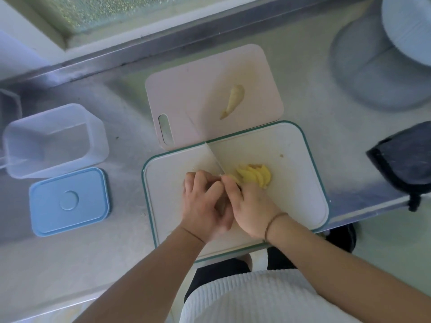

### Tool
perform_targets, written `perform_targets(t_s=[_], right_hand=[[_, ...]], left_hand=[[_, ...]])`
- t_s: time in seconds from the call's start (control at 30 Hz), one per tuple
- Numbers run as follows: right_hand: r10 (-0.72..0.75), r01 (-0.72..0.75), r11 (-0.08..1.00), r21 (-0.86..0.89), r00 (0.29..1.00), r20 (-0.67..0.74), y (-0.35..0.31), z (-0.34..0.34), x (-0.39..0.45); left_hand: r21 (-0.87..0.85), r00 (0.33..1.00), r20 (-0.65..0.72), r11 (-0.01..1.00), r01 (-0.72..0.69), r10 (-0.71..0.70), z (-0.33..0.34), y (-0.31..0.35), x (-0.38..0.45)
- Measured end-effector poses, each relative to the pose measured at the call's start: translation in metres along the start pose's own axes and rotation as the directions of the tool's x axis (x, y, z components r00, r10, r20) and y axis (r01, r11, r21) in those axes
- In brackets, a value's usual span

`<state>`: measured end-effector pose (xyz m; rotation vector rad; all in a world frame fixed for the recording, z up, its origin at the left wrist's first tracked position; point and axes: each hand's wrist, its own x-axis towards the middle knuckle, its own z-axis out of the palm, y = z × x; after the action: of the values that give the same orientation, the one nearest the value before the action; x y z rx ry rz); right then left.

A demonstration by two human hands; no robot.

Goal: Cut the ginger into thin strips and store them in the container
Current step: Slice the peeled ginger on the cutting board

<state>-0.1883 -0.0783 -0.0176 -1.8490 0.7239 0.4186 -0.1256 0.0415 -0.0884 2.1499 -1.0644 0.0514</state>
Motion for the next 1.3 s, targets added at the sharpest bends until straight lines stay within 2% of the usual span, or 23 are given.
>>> perform_targets(t_s=[0.2, 0.33, 0.5, 0.7, 0.83, 0.93, 1.0, 1.1, 1.2, 1.27, 1.3], right_hand=[[-0.032, 0.031, 0.999, -0.022, 0.999, -0.025, 0.013, 0.008, -0.013], [0.042, -0.042, 0.999, -0.005, 0.999, -0.016, 0.025, 0.004, -0.044], [-0.003, 0.004, 1.0, 0.011, 0.997, -0.076, 0.008, -0.001, -0.008], [0.096, -0.098, 0.995, -0.018, 0.99, -0.1, 0.013, -0.016, -0.007], [0.159, -0.173, 0.949, 0.262, 0.985, 0.073, 0.009, -0.033, -0.015], [0.145, -0.158, 0.891, 0.426, 0.987, 0.064, 0.001, -0.057, -0.025], [0.221, -0.193, 0.836, 0.513, 0.975, 0.006, 0.007, -0.075, -0.03], [0.301, -0.224, 0.798, 0.559, 0.952, -0.048, 0.019, -0.092, -0.037], [0.338, -0.239, 0.772, 0.588, 0.939, -0.062, 0.028, -0.096, -0.042], [0.338, -0.236, 0.764, 0.6, 0.939, -0.061, 0.03, -0.096, -0.045], [0.334, -0.234, 0.765, 0.6, 0.941, -0.06, 0.031, -0.096, -0.047]], left_hand=[[0.002, 0.999, -0.026, 1.0, 0.027, -0.027, -0.001, 0.0, 0.0], [0.027, 0.999, -0.037, 0.999, 0.034, -0.033, -0.001, 0.0, -0.002], [0.042, 0.999, -0.031, 0.999, 0.008, -0.007, -0.002, 0.0, -0.002], [0.037, 0.999, -0.039, 0.999, 0.034, -0.033, -0.004, 0.003, -0.004], [0.029, 0.997, -0.015, 0.996, 0.081, -0.081, -0.008, 0.007, -0.003], [0.019, 0.987, 0.035, 0.987, 0.157, -0.158, -0.015, 0.013, 0.003], [0.065, 0.979, 0.072, 0.981, 0.184, -0.189, -0.02, 0.015, 0.01], [0.175, 0.981, 0.123, 0.977, 0.125, -0.147, -0.024, 0.016, 0.017], [0.173, 0.965, 0.188, 0.973, 0.152, -0.184, -0.026, 0.021, 0.031], [0.153, 0.932, 0.319, 0.98, 0.127, -0.17, -0.024, 0.026, 0.048], [0.128, 0.895, 0.417, 0.985, 0.112, -0.156, -0.023, 0.029, 0.058]])
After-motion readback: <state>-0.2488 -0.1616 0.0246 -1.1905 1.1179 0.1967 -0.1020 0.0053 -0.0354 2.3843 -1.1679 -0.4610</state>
